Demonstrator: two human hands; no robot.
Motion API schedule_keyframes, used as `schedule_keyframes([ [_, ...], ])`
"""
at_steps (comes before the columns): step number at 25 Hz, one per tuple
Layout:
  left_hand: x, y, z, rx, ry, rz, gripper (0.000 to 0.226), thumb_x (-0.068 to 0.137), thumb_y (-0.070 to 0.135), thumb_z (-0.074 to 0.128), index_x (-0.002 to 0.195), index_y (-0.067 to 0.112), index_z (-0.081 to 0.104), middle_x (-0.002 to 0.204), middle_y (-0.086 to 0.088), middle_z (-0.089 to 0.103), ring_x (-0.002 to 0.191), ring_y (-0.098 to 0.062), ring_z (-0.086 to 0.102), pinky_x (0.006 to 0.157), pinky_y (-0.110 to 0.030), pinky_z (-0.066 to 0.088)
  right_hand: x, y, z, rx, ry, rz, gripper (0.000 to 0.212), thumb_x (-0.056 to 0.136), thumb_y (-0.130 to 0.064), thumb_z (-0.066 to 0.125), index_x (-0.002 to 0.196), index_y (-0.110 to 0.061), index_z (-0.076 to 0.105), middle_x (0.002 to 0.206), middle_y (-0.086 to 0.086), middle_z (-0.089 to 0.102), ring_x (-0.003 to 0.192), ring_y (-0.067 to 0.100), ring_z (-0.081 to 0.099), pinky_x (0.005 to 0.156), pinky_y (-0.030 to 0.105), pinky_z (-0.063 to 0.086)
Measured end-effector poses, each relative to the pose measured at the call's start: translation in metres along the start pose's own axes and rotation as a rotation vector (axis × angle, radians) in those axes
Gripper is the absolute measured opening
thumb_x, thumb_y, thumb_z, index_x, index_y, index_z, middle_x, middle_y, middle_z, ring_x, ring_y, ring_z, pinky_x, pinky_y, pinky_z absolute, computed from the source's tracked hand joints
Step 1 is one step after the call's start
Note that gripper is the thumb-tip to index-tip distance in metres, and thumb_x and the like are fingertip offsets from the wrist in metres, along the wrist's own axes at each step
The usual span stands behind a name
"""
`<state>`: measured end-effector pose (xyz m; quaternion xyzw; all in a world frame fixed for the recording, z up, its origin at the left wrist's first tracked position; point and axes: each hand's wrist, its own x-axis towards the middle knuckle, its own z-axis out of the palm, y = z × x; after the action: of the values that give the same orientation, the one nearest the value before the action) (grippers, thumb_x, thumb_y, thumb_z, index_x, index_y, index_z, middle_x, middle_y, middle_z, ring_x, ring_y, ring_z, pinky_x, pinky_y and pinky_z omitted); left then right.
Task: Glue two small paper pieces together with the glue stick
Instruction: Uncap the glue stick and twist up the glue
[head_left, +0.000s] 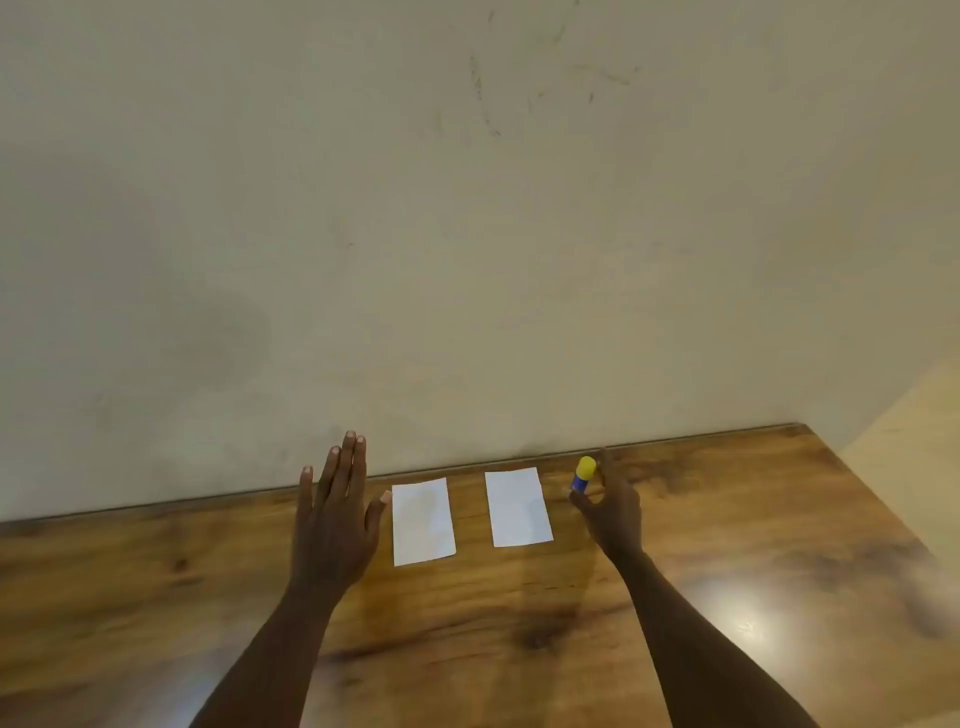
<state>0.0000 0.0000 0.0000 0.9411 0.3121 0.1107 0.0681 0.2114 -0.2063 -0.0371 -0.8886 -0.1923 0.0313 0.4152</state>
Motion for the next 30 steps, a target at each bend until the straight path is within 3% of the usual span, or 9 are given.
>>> schedule_keyframes([
  [3,0.007,-0.005,0.006,0.046,0.064,-0.006,0.076,0.087,0.055,-0.005,0.14,0.006,0.019,0.148,-0.015,0.028,0.136,-0.032,0.028,0.109,-0.047,0.015,0.007,0.007,0.006,0.004,0.04,0.005,0.022,0.074,-0.005,0.069,0.094,0.0,0.06,0.089,0.021,0.068,0.083,0.037,0.061,0.067,0.038,0.048],
  [7,0.015,-0.011,-0.001,0.075,0.12,-0.02,0.078,0.086,0.056,-0.006,0.141,0.006,0.018,0.149,-0.015,0.026,0.137,-0.032,0.027,0.11,-0.049,0.015,0.016,-0.001,0.004,0.025,0.014,-0.008,0.009,0.077,-0.008,0.066,0.079,0.0,0.063,0.074,0.018,0.067,0.067,0.025,0.055,0.054,0.024,0.033],
  [9,0.021,-0.01,-0.018,0.067,0.142,-0.011,0.078,0.085,0.056,-0.007,0.141,0.007,0.015,0.15,-0.014,0.022,0.138,-0.031,0.024,0.111,-0.048,0.011,0.022,-0.02,-0.003,0.043,0.01,-0.034,0.015,0.078,-0.011,0.065,0.07,0.001,0.06,0.063,0.016,0.062,0.06,0.024,0.052,0.051,0.023,0.029],
  [14,0.042,-0.002,-0.094,0.1,0.313,0.023,0.074,0.088,0.053,-0.005,0.141,0.005,0.015,0.15,-0.015,0.025,0.137,-0.032,0.028,0.111,-0.049,0.018,0.036,-0.117,-0.041,0.133,0.066,-0.193,0.025,0.08,-0.02,0.065,0.069,0.002,0.058,0.063,0.01,0.058,0.058,0.022,0.048,0.049,0.023,0.029],
  [18,0.056,0.002,-0.178,0.102,0.48,0.053,0.063,0.091,0.044,0.019,0.142,0.007,0.009,0.153,-0.013,0.017,0.14,-0.03,0.021,0.113,-0.05,0.015,0.039,-0.21,-0.092,0.206,0.151,-0.316,0.026,0.078,-0.022,0.066,0.066,-0.002,0.055,0.059,0.005,0.049,0.059,0.025,0.041,0.046,0.029,0.02],
  [22,0.048,0.005,-0.259,0.115,0.648,0.07,0.062,0.094,0.034,0.035,0.143,0.008,0.007,0.154,-0.011,0.013,0.142,-0.027,0.018,0.114,-0.047,0.01,0.025,-0.279,-0.142,0.259,0.221,-0.448,0.028,0.079,-0.026,0.065,0.071,0.0,0.058,0.063,0.006,0.051,0.061,0.025,0.042,0.047,0.024,0.027],
  [30,0.009,0.008,-0.341,0.036,0.744,0.049,0.061,0.095,0.034,0.028,0.143,0.01,0.0,0.156,-0.008,0.003,0.144,-0.023,0.006,0.115,-0.045,0.0,-0.017,-0.339,-0.194,0.293,0.3,-0.535,0.032,0.081,-0.031,0.062,0.076,0.0,0.059,0.074,0.012,0.059,0.064,0.025,0.045,0.057,0.028,0.028],
])
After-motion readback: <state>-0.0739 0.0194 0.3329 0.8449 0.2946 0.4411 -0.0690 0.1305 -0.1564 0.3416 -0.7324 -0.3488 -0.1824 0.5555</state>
